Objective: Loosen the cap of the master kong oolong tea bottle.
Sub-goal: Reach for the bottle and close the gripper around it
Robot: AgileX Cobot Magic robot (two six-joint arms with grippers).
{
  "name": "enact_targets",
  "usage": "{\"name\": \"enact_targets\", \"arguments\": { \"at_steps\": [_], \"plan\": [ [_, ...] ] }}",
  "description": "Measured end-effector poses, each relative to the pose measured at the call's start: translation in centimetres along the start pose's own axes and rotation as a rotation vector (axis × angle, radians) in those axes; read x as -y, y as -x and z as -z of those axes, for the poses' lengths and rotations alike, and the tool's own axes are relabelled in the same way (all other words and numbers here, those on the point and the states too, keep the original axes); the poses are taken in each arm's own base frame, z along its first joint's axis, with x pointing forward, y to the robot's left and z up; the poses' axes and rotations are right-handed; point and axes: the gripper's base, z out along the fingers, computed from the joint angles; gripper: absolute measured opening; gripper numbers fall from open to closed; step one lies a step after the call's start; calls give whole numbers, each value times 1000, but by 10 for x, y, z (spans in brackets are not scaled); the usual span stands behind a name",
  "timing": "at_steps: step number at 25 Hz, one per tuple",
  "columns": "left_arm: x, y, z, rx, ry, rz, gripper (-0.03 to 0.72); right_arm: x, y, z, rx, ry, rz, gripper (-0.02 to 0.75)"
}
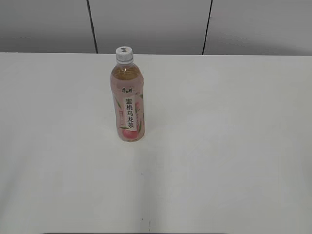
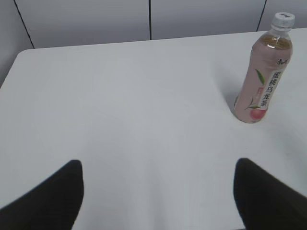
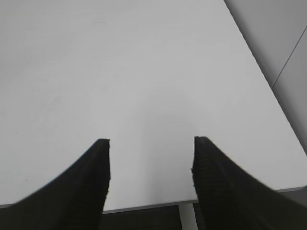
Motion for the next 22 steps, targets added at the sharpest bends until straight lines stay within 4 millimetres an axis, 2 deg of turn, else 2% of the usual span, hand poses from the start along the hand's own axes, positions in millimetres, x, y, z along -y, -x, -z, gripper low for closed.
{"name": "enact_targets", "arguments": {
  "at_steps": [7, 10, 13, 16, 19, 22],
  "plan": [
    [-1, 2, 0, 2, 8, -5, 562, 0, 0, 0, 0, 0, 0, 420],
    [-2, 15, -3, 53, 17, -11, 552, 0, 0, 0, 0, 0, 0, 420],
    [-1, 34, -10, 180, 3, 0, 550, 0, 0, 0, 0, 0, 0, 420],
    [1, 49, -25, 244, -16, 23, 550, 0, 0, 0, 0, 0, 0, 420],
    [2, 57, -53, 236, -34, 56, 542, 0, 0, 0, 0, 0, 0, 420],
    [3, 59, -79, 251, -58, 132, 498, 0, 0, 0, 0, 0, 0, 420]
  ]
}}
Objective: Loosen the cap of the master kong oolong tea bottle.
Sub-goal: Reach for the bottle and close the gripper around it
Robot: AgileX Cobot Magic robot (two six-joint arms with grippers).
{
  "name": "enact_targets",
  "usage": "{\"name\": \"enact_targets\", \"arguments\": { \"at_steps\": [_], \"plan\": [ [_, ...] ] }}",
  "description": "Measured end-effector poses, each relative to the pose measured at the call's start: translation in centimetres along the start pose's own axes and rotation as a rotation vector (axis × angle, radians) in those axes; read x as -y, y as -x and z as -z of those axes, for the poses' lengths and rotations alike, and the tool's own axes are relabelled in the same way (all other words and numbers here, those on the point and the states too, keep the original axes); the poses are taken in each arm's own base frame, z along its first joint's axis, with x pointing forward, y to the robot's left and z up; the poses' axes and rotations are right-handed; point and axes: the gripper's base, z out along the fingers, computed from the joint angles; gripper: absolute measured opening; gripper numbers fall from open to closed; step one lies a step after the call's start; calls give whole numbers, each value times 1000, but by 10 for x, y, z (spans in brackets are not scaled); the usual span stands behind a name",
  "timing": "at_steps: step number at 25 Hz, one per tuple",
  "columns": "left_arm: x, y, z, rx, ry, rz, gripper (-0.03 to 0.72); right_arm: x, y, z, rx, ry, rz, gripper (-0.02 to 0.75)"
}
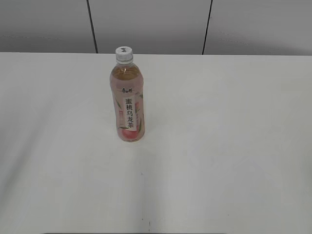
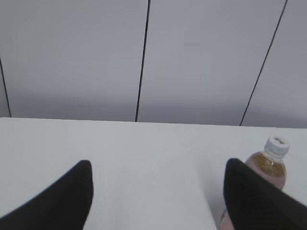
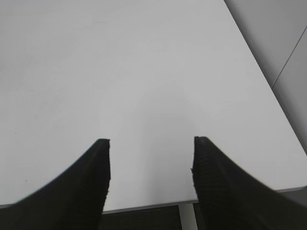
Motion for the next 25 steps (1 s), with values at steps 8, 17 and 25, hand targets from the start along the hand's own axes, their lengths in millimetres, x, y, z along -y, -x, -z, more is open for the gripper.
{"name": "enact_targets", "arguments": {
  "at_steps": [8, 17, 25],
  "plan": [
    [1, -34, -63, -77, -25, 27, 455, 0, 0, 0, 0, 0, 0, 420],
    [68, -90, -121, -201, -381, -266, 460, 0, 0, 0, 0, 0, 0, 420],
    [87, -132, -150, -221, -454, -248, 617, 0, 0, 0, 0, 0, 0, 420]
  ]
}}
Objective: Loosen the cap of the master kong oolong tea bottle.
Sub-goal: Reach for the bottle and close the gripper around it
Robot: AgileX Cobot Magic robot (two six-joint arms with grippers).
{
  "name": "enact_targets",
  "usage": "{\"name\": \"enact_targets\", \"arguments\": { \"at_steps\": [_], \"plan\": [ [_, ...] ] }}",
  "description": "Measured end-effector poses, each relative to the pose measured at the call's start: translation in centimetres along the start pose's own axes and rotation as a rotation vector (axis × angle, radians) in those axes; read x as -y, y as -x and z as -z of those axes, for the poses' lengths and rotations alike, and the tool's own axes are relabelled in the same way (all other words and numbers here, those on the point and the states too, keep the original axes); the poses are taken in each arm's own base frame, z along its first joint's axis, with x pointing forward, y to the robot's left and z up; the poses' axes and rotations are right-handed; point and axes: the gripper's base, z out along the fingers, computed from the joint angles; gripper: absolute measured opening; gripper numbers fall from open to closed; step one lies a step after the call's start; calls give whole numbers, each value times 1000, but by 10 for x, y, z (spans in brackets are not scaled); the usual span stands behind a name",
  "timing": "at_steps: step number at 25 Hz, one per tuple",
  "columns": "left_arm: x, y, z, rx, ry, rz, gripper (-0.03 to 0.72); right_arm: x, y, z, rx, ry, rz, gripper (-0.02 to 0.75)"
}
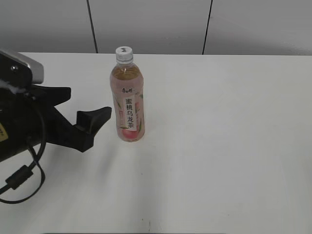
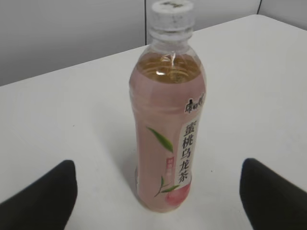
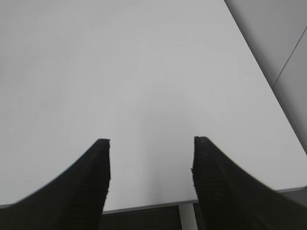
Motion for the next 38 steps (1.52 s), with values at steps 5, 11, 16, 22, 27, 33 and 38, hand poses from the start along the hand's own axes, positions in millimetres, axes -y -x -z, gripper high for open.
{"name": "enact_targets", "arguments": {
  "at_steps": [5, 11, 16, 22, 27, 33, 38],
  "plan": [
    [5, -17, -21, 61, -54, -24, 616, 0, 0, 0, 0, 0, 0, 420],
    [8, -47, -42, 113, -88, -3, 612, 0, 0, 0, 0, 0, 0, 420],
    [9, -65, -57, 65, -105, 1, 603, 0, 0, 0, 0, 0, 0, 420],
    [8, -57, -79, 116, -104, -4, 595, 0, 0, 0, 0, 0, 0, 420],
    [7, -42, -98, 187, -102, -10, 594, 0, 0, 0, 0, 0, 0, 420],
    [6, -44, -121, 190, -112, -5, 593, 0, 0, 0, 0, 0, 0, 420],
    [6, -47, -133, 167, -114, -9, 585, 0, 0, 0, 0, 0, 0, 420]
  ]
}}
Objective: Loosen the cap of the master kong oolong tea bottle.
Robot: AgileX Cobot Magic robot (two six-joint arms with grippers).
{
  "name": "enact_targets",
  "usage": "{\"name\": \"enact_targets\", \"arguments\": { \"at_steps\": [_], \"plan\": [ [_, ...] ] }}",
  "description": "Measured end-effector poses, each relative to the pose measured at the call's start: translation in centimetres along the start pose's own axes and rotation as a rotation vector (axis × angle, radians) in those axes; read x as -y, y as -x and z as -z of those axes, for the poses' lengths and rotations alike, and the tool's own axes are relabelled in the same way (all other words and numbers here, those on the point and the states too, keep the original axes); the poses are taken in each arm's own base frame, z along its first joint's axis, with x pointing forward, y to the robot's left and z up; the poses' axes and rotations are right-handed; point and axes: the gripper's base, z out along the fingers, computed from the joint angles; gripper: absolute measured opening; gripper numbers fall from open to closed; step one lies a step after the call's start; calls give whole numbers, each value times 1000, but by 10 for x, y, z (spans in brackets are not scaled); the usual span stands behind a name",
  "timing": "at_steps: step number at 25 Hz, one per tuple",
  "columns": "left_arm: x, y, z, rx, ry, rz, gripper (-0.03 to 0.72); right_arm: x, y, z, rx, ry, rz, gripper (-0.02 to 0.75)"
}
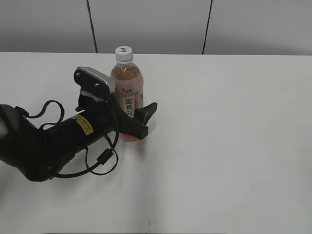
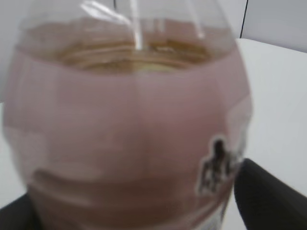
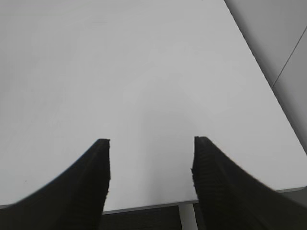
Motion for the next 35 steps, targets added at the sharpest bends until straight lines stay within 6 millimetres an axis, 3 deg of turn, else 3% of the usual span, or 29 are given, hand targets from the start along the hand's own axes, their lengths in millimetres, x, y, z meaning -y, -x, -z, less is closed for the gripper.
{"name": "enact_targets", "arguments": {
  "at_steps": [2, 7, 14, 23, 28, 35],
  "plan": [
    [-1, 1, -5, -21, 3, -4, 553, 0, 0, 0, 0, 0, 0, 420],
    [-4, 1, -9, -50, 16, -2, 382, 0, 0, 0, 0, 0, 0, 420],
    [-3, 2, -9, -71, 6, -10, 382, 0, 0, 0, 0, 0, 0, 420],
    [5, 19, -1, -185, -88, -112, 382, -4, 4, -4, -36, 42, -14, 420],
    [12, 23, 4, -237, -181, -228, 382, -16, 28, -28, -199, 172, 9, 420],
    [13, 24, 5, -240, -203, -255, 382, -37, 79, -72, -385, 395, -17, 420]
  ]
}}
